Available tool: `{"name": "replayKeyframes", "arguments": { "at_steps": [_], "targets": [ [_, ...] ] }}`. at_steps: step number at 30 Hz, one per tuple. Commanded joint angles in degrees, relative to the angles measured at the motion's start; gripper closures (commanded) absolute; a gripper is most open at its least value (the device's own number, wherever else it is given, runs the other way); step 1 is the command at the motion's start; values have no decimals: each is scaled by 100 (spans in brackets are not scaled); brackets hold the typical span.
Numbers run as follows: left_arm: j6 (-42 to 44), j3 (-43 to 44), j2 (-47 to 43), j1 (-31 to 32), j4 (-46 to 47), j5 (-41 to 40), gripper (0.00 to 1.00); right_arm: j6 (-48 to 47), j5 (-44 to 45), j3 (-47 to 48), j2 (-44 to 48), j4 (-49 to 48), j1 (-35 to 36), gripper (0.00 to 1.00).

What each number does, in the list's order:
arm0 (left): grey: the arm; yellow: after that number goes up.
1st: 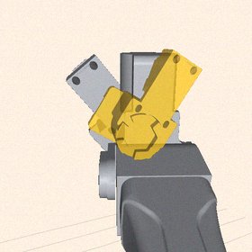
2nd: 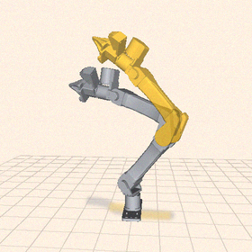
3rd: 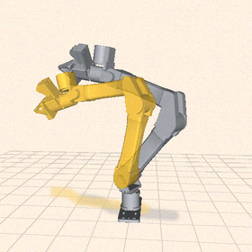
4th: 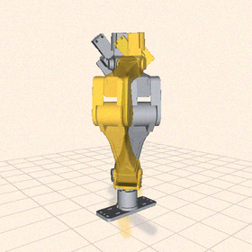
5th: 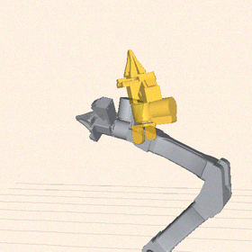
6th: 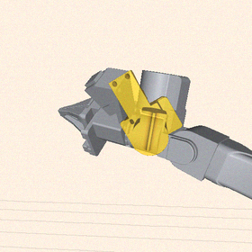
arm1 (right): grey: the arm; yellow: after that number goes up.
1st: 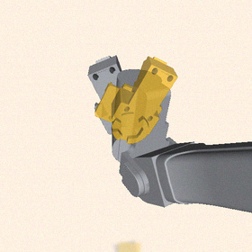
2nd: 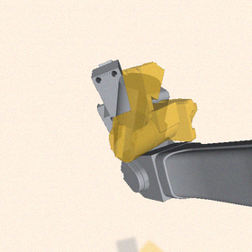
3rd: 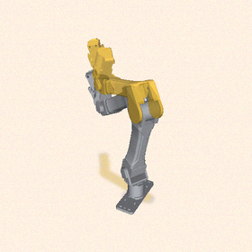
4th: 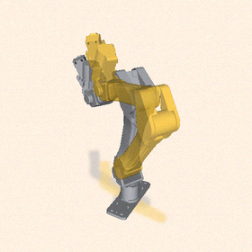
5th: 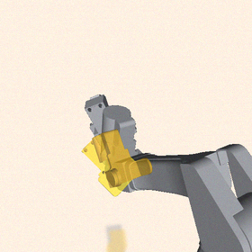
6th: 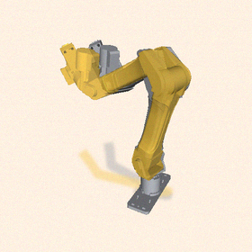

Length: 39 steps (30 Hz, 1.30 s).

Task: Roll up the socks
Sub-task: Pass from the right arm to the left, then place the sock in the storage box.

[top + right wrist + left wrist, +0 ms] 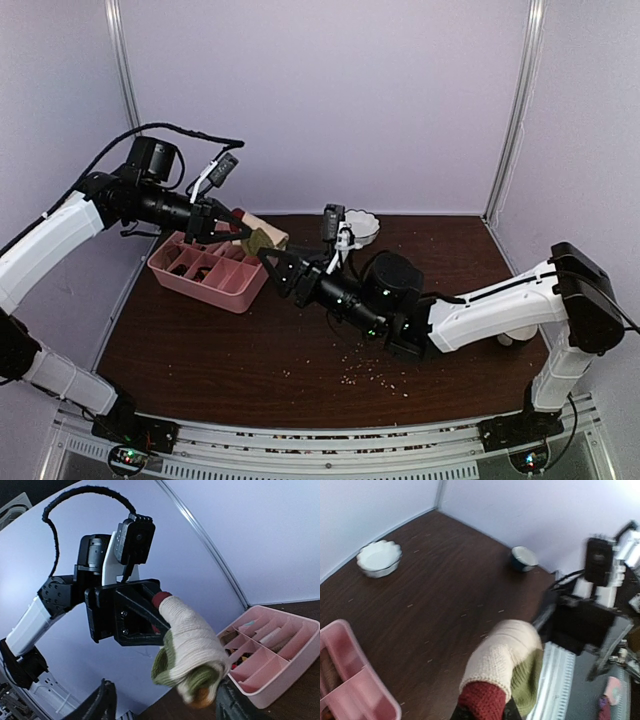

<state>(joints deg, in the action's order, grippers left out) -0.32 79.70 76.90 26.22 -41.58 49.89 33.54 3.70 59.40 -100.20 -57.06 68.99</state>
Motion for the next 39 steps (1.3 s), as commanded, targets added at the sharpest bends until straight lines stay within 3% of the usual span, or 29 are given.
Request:
{"name": "replayKeyframes", "arguments": {
  "at_steps": [1, 6, 12, 31, 39],
  "targets": [
    [887, 143, 299, -379, -542, -2758, 100, -213, 921, -591, 698, 847, -3, 24],
    [1263, -262, 523, -604, -153, -4093, 100, -163, 1260, -1072, 1190, 1770, -66, 19],
    [1547, -223, 1356, -971, -55, -4434, 100, 20, 1366, -1532, 1492, 2136, -63, 23],
    [1921, -162, 2888, -1081, 318, -4367, 100, 150, 1071, -1632, 1549, 2337, -61, 31],
    [1983, -118, 3056, -1002, 389, -4399, 99, 212, 935, -1619, 1493, 2313, -62, 30]
  ]
}}
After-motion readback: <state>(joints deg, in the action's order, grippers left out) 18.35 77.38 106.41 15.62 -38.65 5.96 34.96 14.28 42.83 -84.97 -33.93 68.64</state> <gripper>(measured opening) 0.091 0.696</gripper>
